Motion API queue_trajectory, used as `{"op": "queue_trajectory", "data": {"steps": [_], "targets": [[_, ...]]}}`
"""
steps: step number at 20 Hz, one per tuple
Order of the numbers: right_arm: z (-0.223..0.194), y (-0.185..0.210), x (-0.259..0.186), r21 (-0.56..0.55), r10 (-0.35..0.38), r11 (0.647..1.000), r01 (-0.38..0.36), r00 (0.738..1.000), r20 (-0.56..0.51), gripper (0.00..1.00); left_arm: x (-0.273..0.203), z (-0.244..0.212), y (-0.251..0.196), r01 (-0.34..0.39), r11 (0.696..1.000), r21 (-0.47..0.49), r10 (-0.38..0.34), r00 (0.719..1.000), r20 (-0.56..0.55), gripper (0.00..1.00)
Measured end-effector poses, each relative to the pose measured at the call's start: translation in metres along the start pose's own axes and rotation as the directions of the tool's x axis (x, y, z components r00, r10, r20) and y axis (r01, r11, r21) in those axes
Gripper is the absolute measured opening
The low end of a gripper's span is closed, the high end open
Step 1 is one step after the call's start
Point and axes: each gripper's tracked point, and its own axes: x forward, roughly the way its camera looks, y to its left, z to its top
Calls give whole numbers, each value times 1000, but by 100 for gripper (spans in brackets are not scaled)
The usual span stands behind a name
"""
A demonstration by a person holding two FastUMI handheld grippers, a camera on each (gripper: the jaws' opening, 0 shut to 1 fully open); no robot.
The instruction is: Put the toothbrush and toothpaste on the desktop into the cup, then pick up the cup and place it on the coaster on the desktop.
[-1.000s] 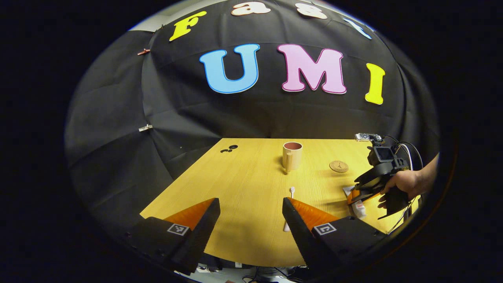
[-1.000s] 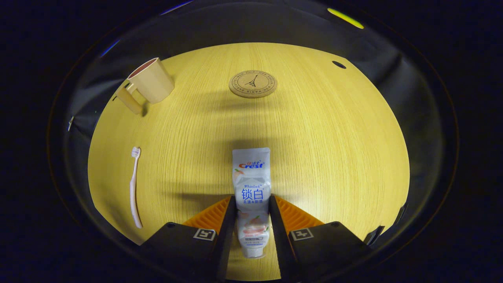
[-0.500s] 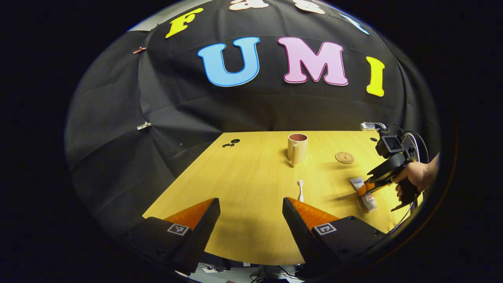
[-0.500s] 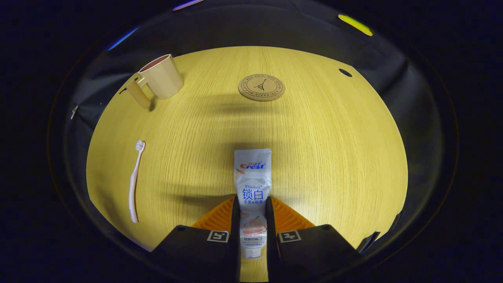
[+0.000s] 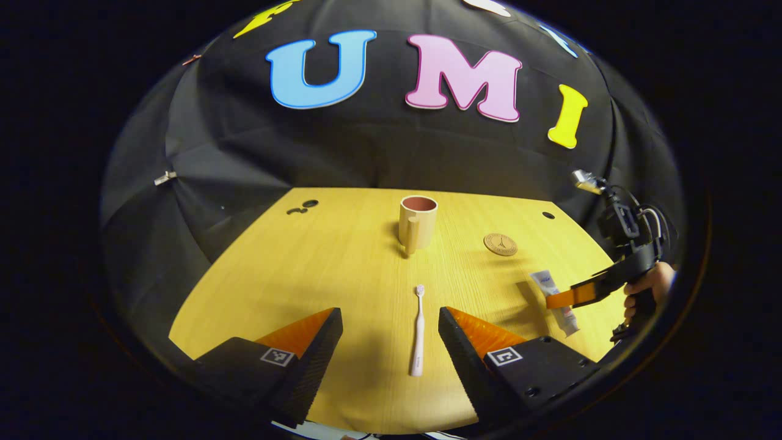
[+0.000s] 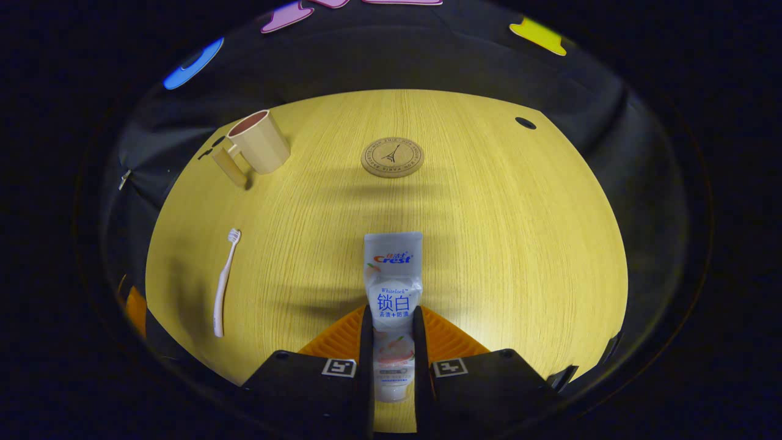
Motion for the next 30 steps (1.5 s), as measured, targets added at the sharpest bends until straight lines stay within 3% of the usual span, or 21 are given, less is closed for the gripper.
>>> {"op": "queue_trajectory", "data": {"steps": [2, 5, 6, 7, 9, 19, 20, 21, 23, 25, 27, 28, 30], "targets": [[7, -6, -10, -3, 14, 1000, -14, 999, 30, 26, 25, -11, -2, -2, 1000, 18, 3, 998, -70, 99], [16, -14, -23, -10, 32, 999, -31, 997, 74, 30, 59, -29, -12, 33, 999, 1, -33, 986, -165, 97], [17, -17, -27, -20, 34, 999, -32, 996, 87, 30, 69, -35, -18, 54, 998, -15, -56, 979, -195, 94], [19, -20, -30, -29, 41, 999, -38, 994, 103, 30, 76, -41, -23, 64, 998, -28, -69, 970, -232, 97], [25, -28, -34, -43, 43, 998, -37, 988, 150, 30, 85, -55, -24, 51, 998, -26, -57, 950, -307, 97], [19, -40, -25, -14, 79, 997, -77, 983, 166, 30, 106, -81, -30, 28, 998, 53, -2, 901, -434, 95], [19, -41, -23, -8, 84, 996, -84, 983, 164, 26, 106, -81, -31, 31, 998, 56, -3, 895, -447, 94], [19, -41, -21, -6, 87, 996, -87, 982, 165, 30, 106, -80, -32, 38, 998, 59, -7, 892, -451, 93], [21, -40, -18, -2, 91, 996, -92, 982, 168, 26, 107, -81, -34, 39, 997, 59, -6, 876, -482, 85], [26, -39, -16, 6, 97, 995, -100, 979, 179, 30, 109, -81, -40, 40, 998, 56, -6, 860, -511, 75], [30, -36, -12, 7, 105, 994, -108, 978, 182, 30, 113, -80, -43, 50, 997, 62, -10, 852, -524, 56], [30, -37, -11, 5, 107, 994, -110, 978, 178, 30, 113, -79, -44, 47, 997, 59, -9, 848, -529, 34], [34, -34, -10, -1, 113, 993, -115, 977, 180, 30, 113, -79, -44, 43, 998, 56, -6, 842, -539, 23]]}}
